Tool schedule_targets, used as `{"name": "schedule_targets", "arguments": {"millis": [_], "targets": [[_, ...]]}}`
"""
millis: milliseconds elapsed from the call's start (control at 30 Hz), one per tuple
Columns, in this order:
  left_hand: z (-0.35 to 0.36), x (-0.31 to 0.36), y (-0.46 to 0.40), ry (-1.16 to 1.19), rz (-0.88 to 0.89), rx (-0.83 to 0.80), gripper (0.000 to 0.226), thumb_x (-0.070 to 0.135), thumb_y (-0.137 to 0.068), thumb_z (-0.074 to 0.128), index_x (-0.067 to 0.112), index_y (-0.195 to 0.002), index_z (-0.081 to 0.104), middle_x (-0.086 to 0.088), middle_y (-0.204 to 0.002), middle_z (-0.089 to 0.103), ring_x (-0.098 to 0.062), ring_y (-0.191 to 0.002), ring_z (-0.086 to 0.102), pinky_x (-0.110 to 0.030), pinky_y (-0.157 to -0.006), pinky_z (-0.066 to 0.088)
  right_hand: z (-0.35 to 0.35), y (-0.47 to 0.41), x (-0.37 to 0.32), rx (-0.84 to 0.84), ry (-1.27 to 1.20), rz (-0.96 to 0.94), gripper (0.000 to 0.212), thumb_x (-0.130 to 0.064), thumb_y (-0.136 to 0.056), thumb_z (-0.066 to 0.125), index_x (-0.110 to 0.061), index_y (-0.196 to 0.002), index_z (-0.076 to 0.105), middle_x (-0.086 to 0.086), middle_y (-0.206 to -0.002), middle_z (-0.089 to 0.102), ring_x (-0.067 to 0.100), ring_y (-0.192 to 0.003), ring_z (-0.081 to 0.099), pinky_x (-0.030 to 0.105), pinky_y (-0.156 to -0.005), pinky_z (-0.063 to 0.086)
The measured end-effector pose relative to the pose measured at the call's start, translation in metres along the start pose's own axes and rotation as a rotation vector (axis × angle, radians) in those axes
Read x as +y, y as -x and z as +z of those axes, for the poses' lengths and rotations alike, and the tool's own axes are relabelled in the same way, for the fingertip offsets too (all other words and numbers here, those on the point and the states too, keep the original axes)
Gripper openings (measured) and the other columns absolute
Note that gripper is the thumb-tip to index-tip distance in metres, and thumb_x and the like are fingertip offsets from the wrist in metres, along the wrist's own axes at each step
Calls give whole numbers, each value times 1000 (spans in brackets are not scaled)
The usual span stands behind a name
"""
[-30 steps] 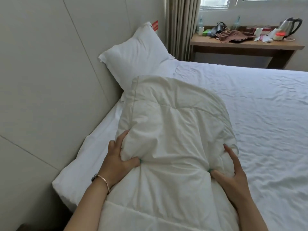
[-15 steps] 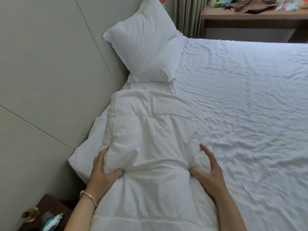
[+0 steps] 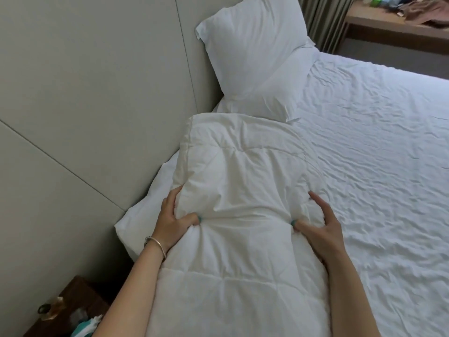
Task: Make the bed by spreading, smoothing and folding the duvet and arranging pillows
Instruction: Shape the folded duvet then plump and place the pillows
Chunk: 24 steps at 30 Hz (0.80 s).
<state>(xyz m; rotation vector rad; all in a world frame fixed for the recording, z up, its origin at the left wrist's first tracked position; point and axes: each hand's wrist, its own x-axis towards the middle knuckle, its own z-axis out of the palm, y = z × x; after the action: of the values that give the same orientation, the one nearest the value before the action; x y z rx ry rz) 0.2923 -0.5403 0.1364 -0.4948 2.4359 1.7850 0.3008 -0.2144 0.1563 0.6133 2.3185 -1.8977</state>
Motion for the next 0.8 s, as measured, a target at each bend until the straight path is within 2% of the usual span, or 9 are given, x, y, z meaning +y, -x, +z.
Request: {"name": "schedule_targets", "arguments": {"millis": [200,300,367,433,500,567,633,700,800], "targets": [[-39,16,-141,-27,19,-78,76,31,-43,73,49,-113,53,-14,-120,56,-31,-110,58,-55,-99,45,76,-69,-39,113,15,-9,74,-1,-72,74,-40,-131,53,-14,-129,48,7,-124,44,24,-95,38],[-61,31,-200,-94,59,-89,75,34,-41,72,56,-110,52,-12,-127,54,-28,-116,55,-49,-102,44,113,-95,-49,161,-46,-9,73,-2,-72,74,-38,-131,53,-13,-126,51,2,-110,52,16,-86,44],[-73,40,-231,-135,77,-107,78,37,-39,69,55,-112,50,-10,-130,52,-24,-117,52,-40,-104,43,137,-112,-49,178,-104,0,73,-2,-71,76,-38,-131,54,-11,-125,55,1,-105,56,23,-90,50],[-81,36,-259,-192,60,-128,89,36,-39,69,48,-124,48,-8,-131,48,-23,-116,50,-35,-101,42,162,-128,-39,176,-124,41,75,-7,-68,79,-41,-130,53,-11,-125,56,6,-110,58,34,-97,51],[-85,21,-284,-285,-25,-146,98,29,-45,67,44,-138,39,-4,-127,40,-20,-111,45,-28,-96,37,187,-140,-22,146,-97,98,81,-19,-65,83,-48,-131,48,-12,-128,55,9,-113,57,38,-100,49],[-84,-1,-303,-375,-167,-188,101,27,-52,61,49,-144,25,-4,-124,35,-18,-106,41,-27,-92,34,209,-148,0,124,-16,194,90,-38,-62,85,-58,-134,36,-5,-131,47,10,-114,51,35,-103,44],[-78,-25,-319,-413,-284,-231,103,23,-61,65,51,-146,14,-3,-125,40,-21,-105,45,-28,-88,38,219,-153,15,119,68,306,96,-48,-65,83,-61,-139,24,1,-124,34,14,-109,39,29,-99,36],[-72,-38,-332,-421,-333,-234,105,13,-68,68,48,-148,9,-1,-122,43,-21,-101,47,-27,-81,39,222,-159,24,135,127,318,97,-51,-67,82,-59,-141,19,1,-117,27,17,-106,33,32,-96,33],[-68,-46,-346,-416,-370,-228,116,22,-51,65,50,-147,6,-2,-119,47,-24,-98,50,-28,-79,40,221,-162,30,144,172,294,97,-53,-68,80,-59,-142,17,2,-115,29,18,-105,35,29,-93,32]]}}
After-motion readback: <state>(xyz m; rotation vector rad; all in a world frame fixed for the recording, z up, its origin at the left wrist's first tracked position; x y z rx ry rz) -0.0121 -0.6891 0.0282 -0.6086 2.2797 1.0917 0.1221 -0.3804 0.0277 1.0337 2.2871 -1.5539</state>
